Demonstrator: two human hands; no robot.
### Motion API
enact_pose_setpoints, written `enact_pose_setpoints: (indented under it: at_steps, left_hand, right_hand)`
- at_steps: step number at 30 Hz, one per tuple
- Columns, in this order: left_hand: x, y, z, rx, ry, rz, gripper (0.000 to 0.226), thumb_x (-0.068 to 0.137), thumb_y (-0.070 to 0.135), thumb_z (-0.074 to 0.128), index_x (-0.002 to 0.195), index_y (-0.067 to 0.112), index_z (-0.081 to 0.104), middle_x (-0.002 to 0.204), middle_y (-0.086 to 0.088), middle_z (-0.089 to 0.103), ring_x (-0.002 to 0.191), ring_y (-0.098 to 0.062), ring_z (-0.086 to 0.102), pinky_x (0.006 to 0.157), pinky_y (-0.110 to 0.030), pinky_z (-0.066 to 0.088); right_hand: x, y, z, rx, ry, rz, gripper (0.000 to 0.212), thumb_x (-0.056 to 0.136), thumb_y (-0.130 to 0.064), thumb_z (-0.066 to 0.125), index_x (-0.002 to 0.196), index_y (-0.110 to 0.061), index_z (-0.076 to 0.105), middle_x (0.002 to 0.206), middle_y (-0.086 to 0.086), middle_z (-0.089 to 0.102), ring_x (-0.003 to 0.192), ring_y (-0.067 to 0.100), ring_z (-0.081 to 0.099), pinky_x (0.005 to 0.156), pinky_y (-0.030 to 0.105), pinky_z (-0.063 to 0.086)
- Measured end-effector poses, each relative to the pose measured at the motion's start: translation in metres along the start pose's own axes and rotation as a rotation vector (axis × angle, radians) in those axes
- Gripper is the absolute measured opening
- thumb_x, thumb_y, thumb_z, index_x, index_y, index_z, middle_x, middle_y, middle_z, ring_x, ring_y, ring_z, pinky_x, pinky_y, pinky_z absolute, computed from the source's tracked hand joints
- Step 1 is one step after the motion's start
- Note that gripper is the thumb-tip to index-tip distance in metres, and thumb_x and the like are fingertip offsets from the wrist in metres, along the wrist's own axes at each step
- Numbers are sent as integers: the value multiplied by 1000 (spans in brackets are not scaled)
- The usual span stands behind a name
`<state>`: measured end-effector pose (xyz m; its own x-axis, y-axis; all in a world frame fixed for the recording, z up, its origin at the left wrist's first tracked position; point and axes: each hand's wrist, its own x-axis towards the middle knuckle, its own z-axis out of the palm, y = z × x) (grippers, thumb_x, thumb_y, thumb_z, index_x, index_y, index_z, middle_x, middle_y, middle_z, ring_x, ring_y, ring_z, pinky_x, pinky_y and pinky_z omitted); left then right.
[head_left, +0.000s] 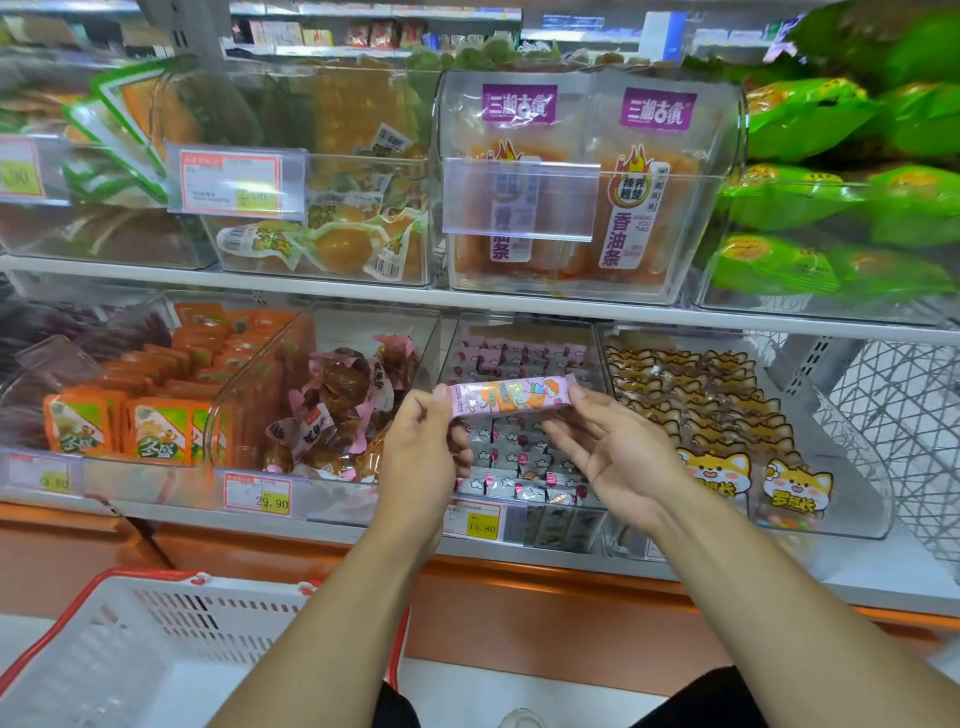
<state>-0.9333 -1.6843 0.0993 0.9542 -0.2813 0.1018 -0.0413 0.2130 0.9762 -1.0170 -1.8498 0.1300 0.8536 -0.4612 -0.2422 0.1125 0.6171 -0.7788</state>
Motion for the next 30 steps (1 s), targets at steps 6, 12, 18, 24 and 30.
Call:
enact_pose_setpoints:
  at_steps: [6, 12, 18, 24, 30]
  left_hand:
    - [1, -6, 6, 2, 67, -6, 30, 105, 38, 48, 83, 17, 52, 58, 6, 57, 51, -8, 54, 46, -22, 46]
    - [0, -6, 5, 57, -9, -14, 30, 103, 38, 52, 83, 17, 52, 62, 2, 62, 57, -11, 59, 52, -23, 51]
    - [-5, -4, 17, 84, -84, -23, 12, 97, 15, 65, 108, 19, 61, 86, -6, 69, 70, -12, 66, 67, -29, 59]
    - [-7, -11, 34, 473, -226, 171, 11, 95, 19, 67, 96, 30, 65, 101, 11, 67, 93, -3, 62, 82, -20, 51]
    - [-4, -21, 45, 791, -288, 298, 14, 94, 29, 67, 107, 34, 64, 109, 16, 61, 110, -6, 48, 100, -34, 43]
  right_hand:
    - [2, 0, 3, 26, 48, 27, 12, 93, -8, 68, 104, -6, 67, 109, 18, 76, 100, 27, 74, 72, 29, 62]
    - [-1, -2, 0, -103, -42, 10, 41, 86, -7, 75, 122, 1, 56, 109, 20, 75, 98, 26, 75, 77, 27, 63]
    - [16, -12, -8, -356, 177, -340, 28, 85, -9, 79, 108, -7, 63, 113, 9, 74, 98, 21, 74, 84, 32, 60]
    - [57, -36, -7, -1148, 462, -730, 20, 86, -26, 76, 75, -32, 61, 74, -14, 69, 62, 3, 62, 54, 23, 49]
    - [100, -56, -6, -1728, 332, -551, 26, 97, -27, 61, 109, -6, 70, 108, 17, 71, 96, 33, 66, 83, 38, 53]
